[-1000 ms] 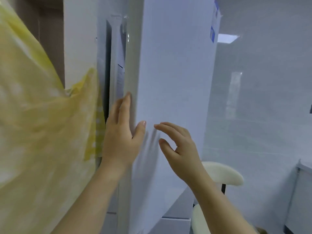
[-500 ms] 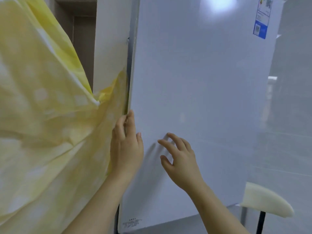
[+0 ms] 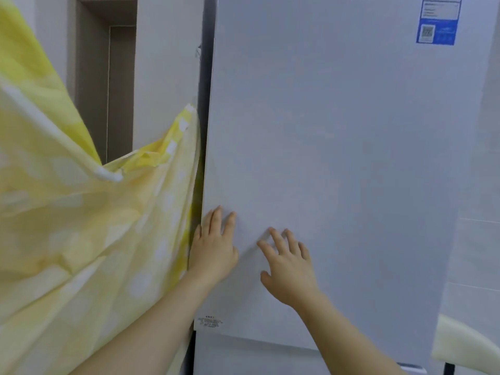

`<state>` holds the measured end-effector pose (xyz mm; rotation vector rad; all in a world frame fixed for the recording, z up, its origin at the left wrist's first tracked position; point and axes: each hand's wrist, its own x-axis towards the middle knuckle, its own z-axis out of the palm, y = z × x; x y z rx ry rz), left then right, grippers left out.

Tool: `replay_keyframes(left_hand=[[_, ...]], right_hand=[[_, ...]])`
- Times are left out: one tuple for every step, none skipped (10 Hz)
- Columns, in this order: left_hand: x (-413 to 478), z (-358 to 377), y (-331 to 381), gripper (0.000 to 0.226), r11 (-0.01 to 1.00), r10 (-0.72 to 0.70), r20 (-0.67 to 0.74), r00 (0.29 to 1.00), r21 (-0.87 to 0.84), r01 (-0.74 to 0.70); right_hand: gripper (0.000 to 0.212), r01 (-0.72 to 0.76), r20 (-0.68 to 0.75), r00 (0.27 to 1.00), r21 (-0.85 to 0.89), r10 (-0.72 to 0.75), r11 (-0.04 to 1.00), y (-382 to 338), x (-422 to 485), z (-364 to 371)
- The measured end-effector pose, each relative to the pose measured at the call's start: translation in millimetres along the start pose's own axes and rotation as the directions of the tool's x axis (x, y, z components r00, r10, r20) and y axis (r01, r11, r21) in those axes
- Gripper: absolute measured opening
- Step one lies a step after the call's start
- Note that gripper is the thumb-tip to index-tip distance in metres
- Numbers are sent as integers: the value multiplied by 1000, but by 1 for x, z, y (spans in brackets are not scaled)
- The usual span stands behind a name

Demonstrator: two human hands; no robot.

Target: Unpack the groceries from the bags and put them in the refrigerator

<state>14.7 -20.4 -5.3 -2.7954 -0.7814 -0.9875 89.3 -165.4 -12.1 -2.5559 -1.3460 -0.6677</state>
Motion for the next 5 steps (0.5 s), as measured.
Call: replay_keyframes(left_hand=[[16, 17, -2, 79, 1000, 16, 81, 997, 6, -17], [21, 26, -2, 84, 1000, 11, 51, 999, -3, -10], [24, 28, -1, 86, 1000, 1, 25, 1000, -11, -1], [19, 26, 2, 84, 1000, -3, 29, 1000, -2, 3], [13, 23, 5, 78, 1000, 25, 7, 1000, -2, -25]], right_hand=[[63, -21, 72, 997, -36, 24, 999, 6, 11, 11], [62, -23, 62, 998, -45, 26, 999, 8, 16, 19], [62, -21, 69, 997, -44, 24, 999, 10, 20, 21], [62, -8, 86, 996, 15, 7, 1000, 11, 18, 18], [60, -2, 1, 1000, 130, 2, 992, 15, 12, 12]])
